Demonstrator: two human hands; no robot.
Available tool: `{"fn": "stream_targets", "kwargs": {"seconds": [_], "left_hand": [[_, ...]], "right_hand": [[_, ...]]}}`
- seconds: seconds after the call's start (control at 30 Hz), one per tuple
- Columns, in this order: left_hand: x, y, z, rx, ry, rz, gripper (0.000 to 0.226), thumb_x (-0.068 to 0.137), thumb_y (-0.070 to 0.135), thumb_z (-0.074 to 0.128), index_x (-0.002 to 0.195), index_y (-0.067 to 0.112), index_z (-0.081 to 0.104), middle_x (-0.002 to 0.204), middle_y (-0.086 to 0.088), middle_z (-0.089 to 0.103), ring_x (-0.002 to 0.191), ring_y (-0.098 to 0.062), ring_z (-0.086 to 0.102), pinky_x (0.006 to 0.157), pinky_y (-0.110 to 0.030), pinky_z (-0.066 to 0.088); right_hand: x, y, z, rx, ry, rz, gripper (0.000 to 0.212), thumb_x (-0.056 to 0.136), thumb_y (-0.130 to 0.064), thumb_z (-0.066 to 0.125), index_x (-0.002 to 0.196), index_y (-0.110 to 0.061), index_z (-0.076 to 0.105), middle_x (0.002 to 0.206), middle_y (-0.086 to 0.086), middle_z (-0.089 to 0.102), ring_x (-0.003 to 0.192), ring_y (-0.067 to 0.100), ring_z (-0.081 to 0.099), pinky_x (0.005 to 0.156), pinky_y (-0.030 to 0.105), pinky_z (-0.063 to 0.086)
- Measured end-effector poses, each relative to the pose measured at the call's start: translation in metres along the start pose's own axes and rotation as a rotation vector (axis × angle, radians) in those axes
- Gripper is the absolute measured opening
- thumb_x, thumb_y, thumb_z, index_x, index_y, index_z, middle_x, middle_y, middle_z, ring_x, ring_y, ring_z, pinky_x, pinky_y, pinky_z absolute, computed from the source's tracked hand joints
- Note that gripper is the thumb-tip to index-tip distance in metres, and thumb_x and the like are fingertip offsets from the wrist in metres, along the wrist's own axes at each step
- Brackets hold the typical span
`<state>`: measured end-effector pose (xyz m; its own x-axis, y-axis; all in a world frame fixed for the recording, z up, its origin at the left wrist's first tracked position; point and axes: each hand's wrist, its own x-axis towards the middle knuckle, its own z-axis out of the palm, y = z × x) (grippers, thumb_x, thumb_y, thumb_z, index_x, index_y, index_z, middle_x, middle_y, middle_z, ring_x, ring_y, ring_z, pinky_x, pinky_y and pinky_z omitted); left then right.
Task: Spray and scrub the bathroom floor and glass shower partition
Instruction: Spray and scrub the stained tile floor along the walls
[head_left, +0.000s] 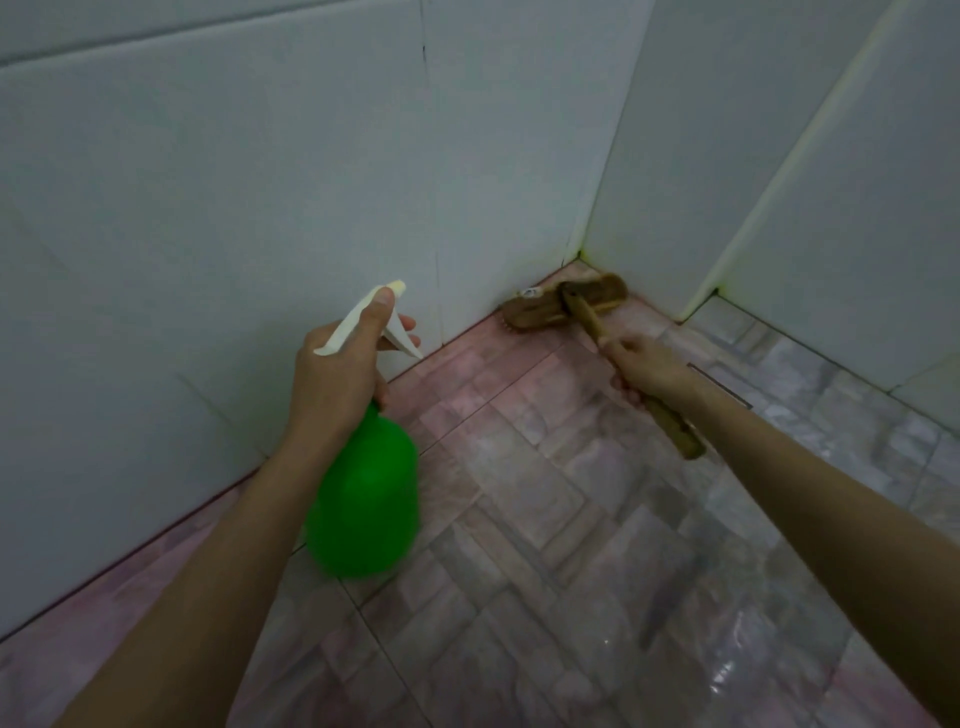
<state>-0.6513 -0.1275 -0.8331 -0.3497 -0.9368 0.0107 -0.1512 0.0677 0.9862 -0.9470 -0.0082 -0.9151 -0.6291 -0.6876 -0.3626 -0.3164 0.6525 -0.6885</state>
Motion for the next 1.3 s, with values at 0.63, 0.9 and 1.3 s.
{"fn": "stream_targets", "kwargs": {"seconds": [0.63,0.9,1.3], "left_hand": [[-0.006,-0.004,0.005,-0.047,0.023,-0.001,0.03,0.087,0.06,0.055,0.071,0.047,0.077,0.089,0.003,0.08,0.081,-0.057,0.064,0.054,-0.03,0.045],[-0.01,0.002,-0.001,-0.047,0.039,0.015,0.027,0.088,0.059,0.055,0.076,0.05,0.077,0.091,0.004,0.079,0.089,-0.058,0.065,0.054,-0.03,0.044],[-0.041,0.0,-0.018,-0.026,0.071,-0.005,0.026,0.08,0.067,0.056,0.078,0.052,0.077,0.095,-0.015,0.078,0.089,-0.056,0.066,0.058,-0.032,0.044]], "right_hand": [[0.048,0.011,-0.007,-0.838,0.145,-0.523,0.057,0.101,-0.023,0.036,0.146,-0.051,0.016,0.092,0.011,0.063,0.078,0.028,0.064,0.069,0.036,0.053],[0.047,0.001,-0.004,-0.742,0.167,-0.54,0.045,0.099,-0.054,0.02,0.142,-0.047,0.032,0.12,0.008,0.061,0.106,0.03,0.062,0.089,0.039,0.051],[-0.015,-0.026,0.046,-0.414,-0.158,-0.62,0.048,0.098,-0.027,0.049,0.145,-0.021,0.04,0.111,0.013,0.068,0.095,0.018,0.066,0.084,0.029,0.047]]}}
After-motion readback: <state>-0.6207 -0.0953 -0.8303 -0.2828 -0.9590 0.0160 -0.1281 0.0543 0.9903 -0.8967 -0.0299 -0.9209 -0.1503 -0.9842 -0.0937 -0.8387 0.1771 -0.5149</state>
